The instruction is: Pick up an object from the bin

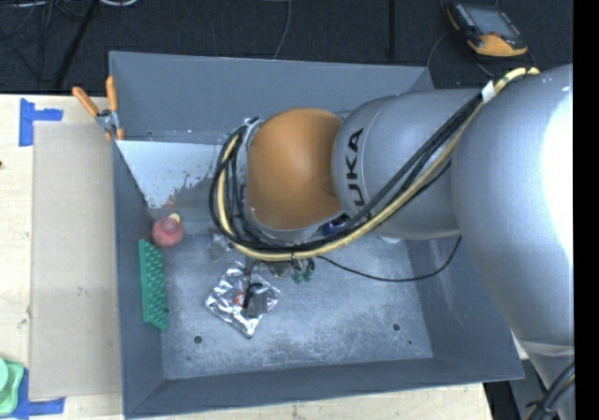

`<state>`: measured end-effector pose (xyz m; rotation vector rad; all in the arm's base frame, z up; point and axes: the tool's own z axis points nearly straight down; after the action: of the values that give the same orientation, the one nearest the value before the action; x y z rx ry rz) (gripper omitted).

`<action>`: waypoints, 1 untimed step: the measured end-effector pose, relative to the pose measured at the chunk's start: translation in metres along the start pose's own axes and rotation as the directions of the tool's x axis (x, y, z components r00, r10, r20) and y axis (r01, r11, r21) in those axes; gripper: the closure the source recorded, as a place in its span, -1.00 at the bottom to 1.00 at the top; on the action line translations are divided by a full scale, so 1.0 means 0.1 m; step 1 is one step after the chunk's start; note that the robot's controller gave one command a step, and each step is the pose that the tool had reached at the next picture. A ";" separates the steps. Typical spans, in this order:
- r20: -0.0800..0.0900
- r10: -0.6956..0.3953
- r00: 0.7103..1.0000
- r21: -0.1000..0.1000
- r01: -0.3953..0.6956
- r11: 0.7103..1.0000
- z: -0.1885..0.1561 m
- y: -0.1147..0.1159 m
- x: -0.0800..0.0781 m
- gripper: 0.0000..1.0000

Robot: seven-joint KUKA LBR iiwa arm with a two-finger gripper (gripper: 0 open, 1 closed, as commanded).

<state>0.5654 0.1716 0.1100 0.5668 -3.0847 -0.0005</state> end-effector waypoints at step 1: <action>0.000 -0.356 0.935 0.000 0.356 0.935 0.42 -0.16 0.26 -1.00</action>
Offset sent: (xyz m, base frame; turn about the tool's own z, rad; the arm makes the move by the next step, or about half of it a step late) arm -0.0179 -0.0241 -0.0400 -0.3652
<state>0.5464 0.1474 0.0683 1.1153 -2.9315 -0.0014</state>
